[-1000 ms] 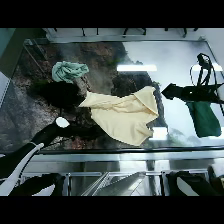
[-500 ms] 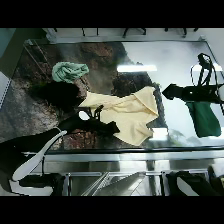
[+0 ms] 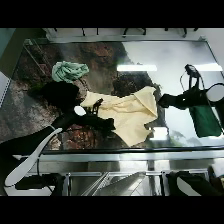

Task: Fold the shirts.

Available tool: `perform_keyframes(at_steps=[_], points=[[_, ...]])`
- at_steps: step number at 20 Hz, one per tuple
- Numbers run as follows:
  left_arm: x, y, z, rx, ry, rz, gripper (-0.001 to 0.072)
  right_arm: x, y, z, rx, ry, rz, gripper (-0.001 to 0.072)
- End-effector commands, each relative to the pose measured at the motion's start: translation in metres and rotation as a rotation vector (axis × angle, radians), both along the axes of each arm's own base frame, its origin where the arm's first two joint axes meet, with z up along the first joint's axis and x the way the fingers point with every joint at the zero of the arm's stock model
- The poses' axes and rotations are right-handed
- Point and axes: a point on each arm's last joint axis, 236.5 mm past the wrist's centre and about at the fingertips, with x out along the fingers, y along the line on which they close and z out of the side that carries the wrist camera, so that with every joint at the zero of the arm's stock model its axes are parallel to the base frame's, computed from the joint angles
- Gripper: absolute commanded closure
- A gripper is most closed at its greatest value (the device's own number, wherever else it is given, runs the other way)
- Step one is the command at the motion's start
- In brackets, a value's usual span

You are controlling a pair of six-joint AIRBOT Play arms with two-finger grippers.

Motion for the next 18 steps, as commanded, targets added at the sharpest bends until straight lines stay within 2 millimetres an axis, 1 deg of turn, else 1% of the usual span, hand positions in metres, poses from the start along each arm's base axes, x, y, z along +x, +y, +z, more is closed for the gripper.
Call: perform_keyframes(at_steps=[1,3,4,5,7,8,11,12,13,15,18], points=[[-0.037,0.057,-0.005,0.08,0.038,-0.053,0.0693,-0.02,0.03,-0.031,0.024,0.103,0.096,0.0004],[-0.061,0.087,-0.01,0.103,0.091,-0.031,0.0693,-0.024,0.056,-0.027,0.062,0.093,0.142,0.0004],[-0.068,0.1,-0.011,0.106,0.108,-0.002,0.0693,-0.024,0.069,-0.023,0.086,0.08,0.156,0.0004],[-0.072,0.113,-0.01,0.107,0.11,0.033,0.0693,-0.023,0.078,-0.021,0.101,0.072,0.16,0.0004],[-0.066,0.13,-0.003,0.095,0.081,0.111,0.0693,-0.024,0.093,-0.021,0.11,0.065,0.17,0.0005],[-0.061,0.136,0.003,0.089,0.06,0.142,0.0693,-0.025,0.098,-0.024,0.104,0.066,0.184,0.0005],[-0.051,0.158,0.016,0.092,0.012,0.204,0.0693,-0.024,0.1,-0.04,0.1,0.118,0.168,0.0005],[-0.05,0.165,0.019,0.094,0.008,0.218,0.0693,-0.023,0.101,-0.046,0.108,0.139,0.154,0.0005],[-0.048,0.169,0.023,0.085,-0.003,0.23,0.0693,-0.022,0.107,-0.049,0.129,0.152,0.151,0.0006],[-0.044,0.173,0.027,0.084,-0.026,0.248,0.0693,-0.016,0.124,-0.058,0.135,0.133,0.165,0.001],[-0.044,0.173,0.028,0.085,-0.03,0.243,0.0693,-0.004,0.153,-0.072,0.125,0.11,0.182,0.0014]])
